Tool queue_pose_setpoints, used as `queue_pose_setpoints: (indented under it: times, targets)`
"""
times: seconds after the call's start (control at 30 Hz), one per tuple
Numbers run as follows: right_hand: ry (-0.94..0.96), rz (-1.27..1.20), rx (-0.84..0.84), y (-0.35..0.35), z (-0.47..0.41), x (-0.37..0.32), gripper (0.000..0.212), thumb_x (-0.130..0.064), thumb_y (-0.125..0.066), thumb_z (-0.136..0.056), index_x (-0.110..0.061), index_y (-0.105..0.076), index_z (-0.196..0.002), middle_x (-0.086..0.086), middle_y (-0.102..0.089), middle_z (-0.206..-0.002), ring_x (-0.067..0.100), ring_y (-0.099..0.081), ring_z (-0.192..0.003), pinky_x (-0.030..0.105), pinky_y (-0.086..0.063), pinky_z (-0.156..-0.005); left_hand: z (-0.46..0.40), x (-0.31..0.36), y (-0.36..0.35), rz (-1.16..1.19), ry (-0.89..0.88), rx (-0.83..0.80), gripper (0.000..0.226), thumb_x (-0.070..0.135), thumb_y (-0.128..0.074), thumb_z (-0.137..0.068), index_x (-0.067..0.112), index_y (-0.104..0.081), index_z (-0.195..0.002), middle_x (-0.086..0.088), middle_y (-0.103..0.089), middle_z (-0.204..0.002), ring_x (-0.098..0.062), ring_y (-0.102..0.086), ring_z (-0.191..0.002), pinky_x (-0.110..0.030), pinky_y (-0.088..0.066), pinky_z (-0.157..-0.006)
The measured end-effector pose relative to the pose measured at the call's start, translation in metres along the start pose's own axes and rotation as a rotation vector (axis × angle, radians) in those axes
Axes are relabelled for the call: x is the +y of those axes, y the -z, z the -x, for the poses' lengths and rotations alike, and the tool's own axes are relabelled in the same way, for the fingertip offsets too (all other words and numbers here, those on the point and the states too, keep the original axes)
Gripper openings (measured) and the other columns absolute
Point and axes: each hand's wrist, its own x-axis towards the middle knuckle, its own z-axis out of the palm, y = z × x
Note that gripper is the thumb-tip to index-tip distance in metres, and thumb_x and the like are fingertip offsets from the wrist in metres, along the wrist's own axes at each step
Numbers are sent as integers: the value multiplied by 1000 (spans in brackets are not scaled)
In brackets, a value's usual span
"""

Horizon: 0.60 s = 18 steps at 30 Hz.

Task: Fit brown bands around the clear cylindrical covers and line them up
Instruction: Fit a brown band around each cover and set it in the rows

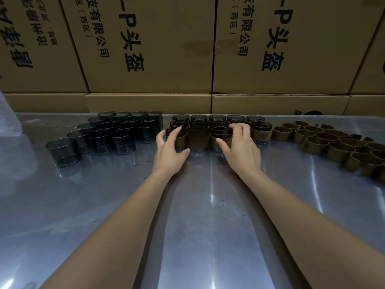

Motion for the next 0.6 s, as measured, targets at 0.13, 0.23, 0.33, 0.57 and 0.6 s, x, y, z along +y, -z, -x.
queue_pose_setpoints:
  times: [0.13,0.23,0.33,0.57,0.6]
  targets:
    - [-31,28,-14,12,17,-5,46,-34,-53,-97,-13,-41,-136,6,-38,-138,24,-55,-111,31,-39,-67,8,5,4,55,31,47,66,22,-64,-92,29,-30,-149,-3,-17,-155,-19,-42,-127,-26,-34,-92]
    - [-5,87,-159,24,35,-8,26,-29,-48,-98,-18,-52,-121,4,-47,-126,23,-53,-107,32,-41,-70,18,8,9,91,87,94,50,16,-60,-94,17,-42,-141,-3,-30,-145,-14,-49,-109,-22,-34,-87]
    - [77,152,-283,37,59,-12,20,-31,-43,-99,-21,-57,-110,0,-56,-114,20,-52,-104,33,-46,-75,31,2,17,58,100,99,25,15,-56,-95,18,-60,-119,-2,-43,-133,-18,-50,-116,-22,-33,-88]
    - [109,103,-325,58,90,-18,19,-30,-42,-99,-23,-55,-110,-4,-58,-112,17,-51,-104,36,-49,-80,24,-36,65,-687,-191,92,31,25,-49,-94,9,-60,-119,-11,-47,-135,-29,-39,-127,-42,-31,-106]
    - [110,104,-326,58,90,-19,19,-31,-42,-99,-23,-55,-111,-4,-58,-112,17,-51,-104,36,-49,-80,20,-40,67,-738,-179,102,35,27,-48,-95,10,-58,-124,-14,-40,-145,-31,-31,-136,-45,-22,-113]
